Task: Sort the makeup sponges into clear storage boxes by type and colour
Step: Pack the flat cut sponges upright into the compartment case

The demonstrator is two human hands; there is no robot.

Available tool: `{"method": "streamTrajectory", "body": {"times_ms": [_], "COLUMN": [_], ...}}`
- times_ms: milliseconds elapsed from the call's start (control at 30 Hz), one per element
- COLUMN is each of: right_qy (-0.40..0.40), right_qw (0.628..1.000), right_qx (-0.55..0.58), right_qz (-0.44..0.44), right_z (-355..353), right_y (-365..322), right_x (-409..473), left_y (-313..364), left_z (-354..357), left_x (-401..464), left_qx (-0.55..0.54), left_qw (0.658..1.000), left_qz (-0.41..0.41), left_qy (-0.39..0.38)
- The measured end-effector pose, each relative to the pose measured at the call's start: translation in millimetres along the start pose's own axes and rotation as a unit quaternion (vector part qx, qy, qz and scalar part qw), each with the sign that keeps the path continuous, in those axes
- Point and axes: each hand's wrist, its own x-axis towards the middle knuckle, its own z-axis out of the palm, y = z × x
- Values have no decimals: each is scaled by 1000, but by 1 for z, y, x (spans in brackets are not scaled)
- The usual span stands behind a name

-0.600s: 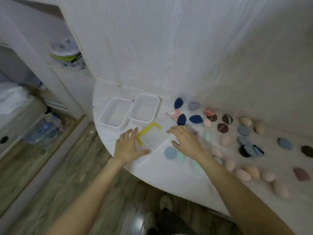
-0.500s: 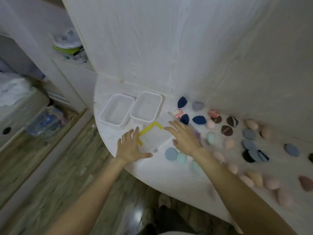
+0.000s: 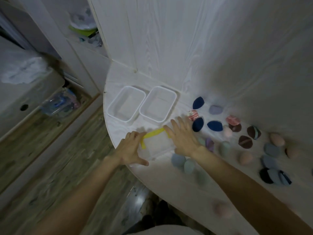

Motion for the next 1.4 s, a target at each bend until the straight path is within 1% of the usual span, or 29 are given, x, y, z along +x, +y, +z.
{"method": "streamTrajectory", "body": {"times_ms": [67, 167, 267, 400, 500, 633, 700, 800, 867, 933, 1067, 1167, 1300, 1400], "right_qy": [-10, -23, -31, -61, -54, -36, -35, -25, -32, -39, -57, -51, -36, -39], "right_qw": [1000, 999, 998, 994, 994, 997, 996, 998, 997, 997, 995, 996, 997, 996], "right_qx": [-1, 26, 36, 77, 82, 61, 54, 21, -10, -16, 10, 25, 17, 39], "right_qz": [-21, -40, -43, -45, -48, -44, -55, -62, -67, -70, -77, -75, -68, -70], "right_z": [1, -1, 1, -4, -4, 4, 4, 3, 4, 4, -1, -2, -2, -2], "right_y": [-1, 0, -2, -7, -11, -11, -6, -8, -12, -13, -5, -4, -6, -3], "right_x": [2, 7, 6, 3, 3, -1, -2, -4, -5, -5, -1, -1, -5, -6], "left_y": [3, 13, 24, 27, 26, 27, 26, 25, 30, 33, 28, 26, 29, 26], "left_z": [2, 9, 18, 16, 16, 18, 19, 23, 26, 28, 22, 17, 16, 5], "left_x": [-3, -7, -8, -7, -7, -9, -9, -8, -8, -8, -4, -4, -6, -7], "left_qx": [24, 106, 148, 122, 122, 116, 133, 152, 150, 153, 129, 110, 92, 54], "left_qw": [1000, 993, 988, 991, 992, 992, 991, 987, 986, 985, 990, 993, 995, 998], "left_qz": [-1, -11, -34, -40, -30, -32, -28, -35, -44, -48, -38, -33, -33, -25], "left_qy": [10, 45, 43, 34, 31, 26, 17, 45, 61, 67, 38, 21, 7, -15]}}
